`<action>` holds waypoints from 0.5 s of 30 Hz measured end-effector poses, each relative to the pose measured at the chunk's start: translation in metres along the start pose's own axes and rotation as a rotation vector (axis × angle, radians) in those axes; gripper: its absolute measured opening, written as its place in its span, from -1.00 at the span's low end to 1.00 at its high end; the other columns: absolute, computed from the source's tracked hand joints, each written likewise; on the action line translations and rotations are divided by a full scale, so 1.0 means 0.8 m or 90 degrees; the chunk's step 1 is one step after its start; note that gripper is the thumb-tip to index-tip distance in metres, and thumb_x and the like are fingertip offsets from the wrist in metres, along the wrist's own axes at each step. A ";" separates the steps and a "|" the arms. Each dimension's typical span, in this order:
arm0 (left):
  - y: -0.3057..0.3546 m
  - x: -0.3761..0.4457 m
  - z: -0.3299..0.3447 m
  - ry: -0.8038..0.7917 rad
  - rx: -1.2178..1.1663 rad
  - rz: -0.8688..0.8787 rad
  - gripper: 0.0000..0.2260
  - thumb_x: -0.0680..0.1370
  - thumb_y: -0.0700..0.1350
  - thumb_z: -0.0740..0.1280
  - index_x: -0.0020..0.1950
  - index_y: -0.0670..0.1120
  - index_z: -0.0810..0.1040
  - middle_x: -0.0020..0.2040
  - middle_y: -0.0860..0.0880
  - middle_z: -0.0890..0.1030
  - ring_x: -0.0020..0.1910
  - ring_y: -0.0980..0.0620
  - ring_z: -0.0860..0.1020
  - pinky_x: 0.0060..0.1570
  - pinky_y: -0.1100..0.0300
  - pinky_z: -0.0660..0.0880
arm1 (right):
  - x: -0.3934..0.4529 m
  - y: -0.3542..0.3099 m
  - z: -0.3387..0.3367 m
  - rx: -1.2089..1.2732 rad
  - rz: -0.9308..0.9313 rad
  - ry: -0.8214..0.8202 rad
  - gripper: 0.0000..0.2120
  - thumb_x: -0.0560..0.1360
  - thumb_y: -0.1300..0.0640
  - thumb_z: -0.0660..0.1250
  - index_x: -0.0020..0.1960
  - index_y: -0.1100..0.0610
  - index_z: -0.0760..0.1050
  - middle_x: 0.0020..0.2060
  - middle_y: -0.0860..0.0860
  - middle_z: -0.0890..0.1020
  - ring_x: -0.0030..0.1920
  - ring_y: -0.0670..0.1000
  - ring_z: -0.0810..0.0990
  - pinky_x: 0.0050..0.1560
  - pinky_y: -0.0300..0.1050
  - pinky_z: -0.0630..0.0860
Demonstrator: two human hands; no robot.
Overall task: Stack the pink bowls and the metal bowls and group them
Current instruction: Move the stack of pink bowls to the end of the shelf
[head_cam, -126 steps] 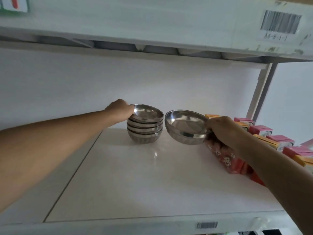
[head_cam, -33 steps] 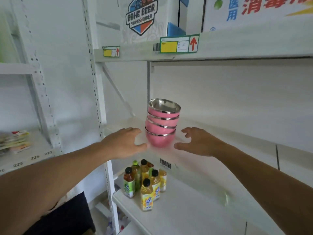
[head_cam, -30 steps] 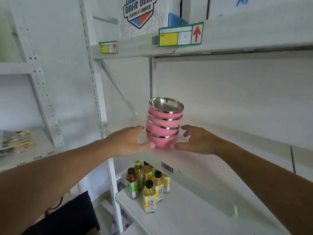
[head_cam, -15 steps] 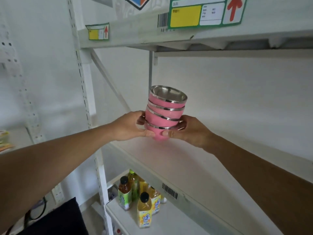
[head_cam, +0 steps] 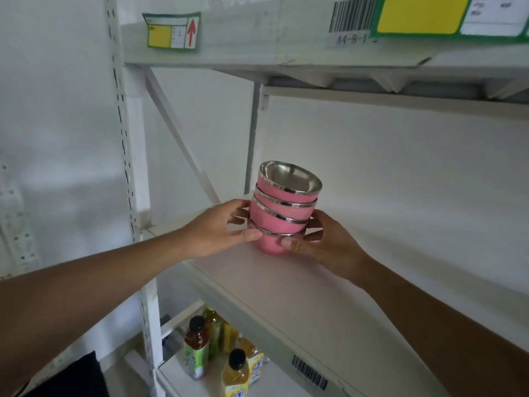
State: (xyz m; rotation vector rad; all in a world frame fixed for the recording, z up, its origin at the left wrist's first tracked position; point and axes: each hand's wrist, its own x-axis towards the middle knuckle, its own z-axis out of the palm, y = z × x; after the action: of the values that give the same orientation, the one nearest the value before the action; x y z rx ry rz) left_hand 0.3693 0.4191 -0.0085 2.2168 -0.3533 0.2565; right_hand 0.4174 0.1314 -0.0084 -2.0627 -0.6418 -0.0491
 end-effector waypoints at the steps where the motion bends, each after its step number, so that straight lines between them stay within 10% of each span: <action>1: -0.004 0.001 0.000 0.018 0.005 0.002 -0.29 0.47 0.28 0.58 0.56 0.06 0.53 0.38 0.13 0.69 0.39 0.13 0.64 0.51 -0.01 0.50 | 0.002 0.002 0.000 -0.009 -0.001 0.008 -0.19 0.30 -0.33 0.70 0.45 -0.14 0.50 0.21 -0.18 0.70 0.05 -0.20 0.72 0.01 -0.21 0.65; 6: -0.016 0.029 0.000 0.042 0.033 0.025 -0.50 0.54 0.16 0.59 0.47 0.17 0.61 0.31 0.27 0.71 0.36 0.38 0.58 0.50 0.16 0.43 | 0.030 0.012 0.000 -0.032 0.012 0.034 -0.19 0.32 -0.30 0.71 0.45 -0.09 0.51 0.20 -0.16 0.71 0.10 -0.07 0.73 0.06 -0.13 0.67; 15: -0.027 0.110 -0.009 -0.015 0.104 0.006 -0.59 0.69 0.00 0.48 0.53 -0.04 0.62 0.45 -0.01 0.69 0.50 0.04 0.57 0.59 -0.02 0.39 | 0.102 0.021 0.007 -0.102 0.081 0.090 -0.17 0.42 -0.31 0.62 0.58 -0.05 0.47 0.31 -0.15 0.65 0.15 -0.04 0.70 -0.08 -0.16 0.62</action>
State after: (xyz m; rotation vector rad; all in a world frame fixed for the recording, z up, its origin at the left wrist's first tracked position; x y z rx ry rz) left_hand 0.4593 0.4235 0.0068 2.3802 -0.3680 0.2725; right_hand 0.4943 0.1637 -0.0016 -2.2265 -0.4299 -0.1755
